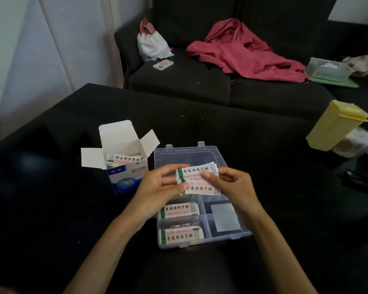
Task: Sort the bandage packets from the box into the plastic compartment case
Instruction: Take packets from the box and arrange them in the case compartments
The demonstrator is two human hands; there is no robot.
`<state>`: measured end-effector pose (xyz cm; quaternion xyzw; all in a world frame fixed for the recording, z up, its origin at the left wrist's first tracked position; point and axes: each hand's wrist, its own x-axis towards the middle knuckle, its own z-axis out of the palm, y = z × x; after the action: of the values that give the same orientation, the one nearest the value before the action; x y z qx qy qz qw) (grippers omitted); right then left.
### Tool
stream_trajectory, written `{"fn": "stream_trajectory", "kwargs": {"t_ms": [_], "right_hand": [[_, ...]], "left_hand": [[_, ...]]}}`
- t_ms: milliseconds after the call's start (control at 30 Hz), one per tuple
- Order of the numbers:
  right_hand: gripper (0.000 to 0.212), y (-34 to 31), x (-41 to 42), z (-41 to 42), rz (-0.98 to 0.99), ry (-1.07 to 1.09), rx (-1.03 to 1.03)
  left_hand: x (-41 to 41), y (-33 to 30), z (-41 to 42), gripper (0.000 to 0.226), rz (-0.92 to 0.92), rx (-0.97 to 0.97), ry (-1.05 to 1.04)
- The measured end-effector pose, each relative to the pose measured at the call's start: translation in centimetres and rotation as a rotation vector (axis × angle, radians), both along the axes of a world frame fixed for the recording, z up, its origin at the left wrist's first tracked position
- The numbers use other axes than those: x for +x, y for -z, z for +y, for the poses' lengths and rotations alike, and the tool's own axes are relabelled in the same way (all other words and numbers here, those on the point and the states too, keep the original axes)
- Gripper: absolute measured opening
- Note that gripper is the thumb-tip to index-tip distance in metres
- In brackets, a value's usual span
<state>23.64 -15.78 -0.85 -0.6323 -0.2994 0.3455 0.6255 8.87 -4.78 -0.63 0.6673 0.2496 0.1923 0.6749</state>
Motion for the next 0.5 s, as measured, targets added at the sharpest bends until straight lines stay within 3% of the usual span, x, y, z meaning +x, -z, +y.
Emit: {"fn": "stream_trajectory", "kwargs": {"t_ms": [167,300,333,500], "right_hand": [[0.029,0.3,0.2,0.2,-0.016,-0.059,-0.091],[0.077,-0.2,0.7,-0.3,-0.162,-0.237,-0.120],[0.079,-0.3,0.8,-0.3,-0.200,-0.262,-0.126],[0.045,-0.5,0.7,-0.7,-0.264,-0.251,-0.132]], "left_hand": [[0.2,0.2,-0.1,0.032,0.015,0.007,-0.024],[0.6,0.3,-0.1,0.025,0.037,-0.001,-0.039],[0.6,0.3,-0.1,0.024,0.046,-0.003,-0.036],[1.2,0.6,-0.2,0.022,0.066,0.002,-0.035]]}}
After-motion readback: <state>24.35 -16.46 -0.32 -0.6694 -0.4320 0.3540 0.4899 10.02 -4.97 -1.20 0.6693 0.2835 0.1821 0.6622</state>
